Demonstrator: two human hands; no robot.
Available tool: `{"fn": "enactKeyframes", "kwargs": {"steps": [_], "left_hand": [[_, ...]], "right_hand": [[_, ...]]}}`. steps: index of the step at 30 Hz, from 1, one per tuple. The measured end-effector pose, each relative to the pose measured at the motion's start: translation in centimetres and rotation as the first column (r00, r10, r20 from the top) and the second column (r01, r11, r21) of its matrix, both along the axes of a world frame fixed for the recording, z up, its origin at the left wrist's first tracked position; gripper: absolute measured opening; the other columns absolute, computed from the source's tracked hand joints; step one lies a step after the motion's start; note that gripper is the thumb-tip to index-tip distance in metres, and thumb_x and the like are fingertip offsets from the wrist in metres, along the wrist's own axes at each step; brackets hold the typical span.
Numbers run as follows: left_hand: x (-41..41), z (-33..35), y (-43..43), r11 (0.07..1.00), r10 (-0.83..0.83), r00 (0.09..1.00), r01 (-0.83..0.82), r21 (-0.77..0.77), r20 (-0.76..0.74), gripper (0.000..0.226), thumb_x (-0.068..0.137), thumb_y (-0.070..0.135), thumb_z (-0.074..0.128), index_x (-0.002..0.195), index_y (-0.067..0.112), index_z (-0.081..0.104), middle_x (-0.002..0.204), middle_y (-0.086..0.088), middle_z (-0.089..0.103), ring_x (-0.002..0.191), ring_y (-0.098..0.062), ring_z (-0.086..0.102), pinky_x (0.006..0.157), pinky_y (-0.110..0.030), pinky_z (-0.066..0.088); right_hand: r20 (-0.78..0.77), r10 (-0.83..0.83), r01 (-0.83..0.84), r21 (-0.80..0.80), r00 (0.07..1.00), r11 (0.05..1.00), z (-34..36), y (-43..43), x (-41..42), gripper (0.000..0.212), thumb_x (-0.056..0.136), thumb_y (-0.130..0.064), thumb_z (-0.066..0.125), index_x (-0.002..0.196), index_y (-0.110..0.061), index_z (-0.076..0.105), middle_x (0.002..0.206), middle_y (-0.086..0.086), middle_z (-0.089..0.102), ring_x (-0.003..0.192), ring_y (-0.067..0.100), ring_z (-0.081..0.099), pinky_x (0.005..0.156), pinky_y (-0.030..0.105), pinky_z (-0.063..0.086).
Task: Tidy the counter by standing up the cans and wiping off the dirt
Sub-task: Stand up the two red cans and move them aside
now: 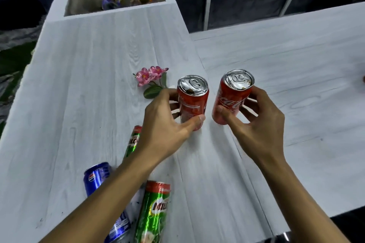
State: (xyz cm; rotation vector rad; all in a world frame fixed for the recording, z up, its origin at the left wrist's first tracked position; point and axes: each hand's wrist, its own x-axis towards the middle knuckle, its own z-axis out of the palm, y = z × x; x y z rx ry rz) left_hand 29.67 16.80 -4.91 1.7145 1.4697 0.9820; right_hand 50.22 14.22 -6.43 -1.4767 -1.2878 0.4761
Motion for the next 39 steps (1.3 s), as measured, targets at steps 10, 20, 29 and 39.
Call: {"fn": "enactKeyframes", "kwargs": {"steps": [10,20,29,39], "left_hand": [[6.6,-0.9,7.6,0.999,-0.003,0.999,0.004,0.048,-0.032,0.066,0.068,0.043,0.095,0.118,0.026,0.054,0.105,0.023,0.059,0.089,0.015,0.058,0.071,0.001,0.048],[9.7,-2.5,13.2,0.998,0.039,0.997,-0.035,0.053,-0.071,0.064,0.069,0.047,0.093,0.113,0.03,0.05,0.106,0.019,0.061,0.088,0.01,0.06,0.073,-0.007,0.048],[11.1,-3.1,15.4,0.997,0.05,0.996,-0.045,0.063,-0.072,0.065,0.07,0.052,0.09,0.114,0.034,0.046,0.105,0.023,0.056,0.084,0.016,0.056,0.065,0.0,0.04],[11.9,-3.4,15.3,0.997,0.031,0.996,-0.026,0.068,-0.083,0.071,0.073,0.049,0.091,0.127,0.02,0.055,0.119,0.012,0.064,0.097,0.001,0.063,0.071,0.0,0.047]], "right_hand": [[-0.002,-0.087,0.087,-0.004,0.996,0.996,-0.8,6.0,5.5,0.067,0.075,-0.042,0.087,0.134,-0.023,0.06,0.111,-0.026,0.062,0.104,-0.009,0.065,0.084,0.011,0.054],[0.024,-0.121,0.121,0.002,0.992,0.993,-1.6,11.5,7.9,0.069,0.075,-0.045,0.085,0.134,-0.02,0.059,0.114,-0.018,0.064,0.104,-0.001,0.067,0.086,0.021,0.059],[0.064,-0.12,0.12,-0.008,0.991,0.993,-2.3,13.8,8.7,0.069,0.076,-0.047,0.085,0.133,-0.019,0.059,0.117,-0.014,0.065,0.104,0.003,0.068,0.086,0.025,0.06],[0.088,-0.102,0.104,-0.022,0.991,0.994,-3.1,14.3,8.6,0.068,0.078,-0.045,0.085,0.135,-0.018,0.058,0.121,-0.012,0.065,0.107,0.002,0.066,0.088,0.02,0.058]]}}
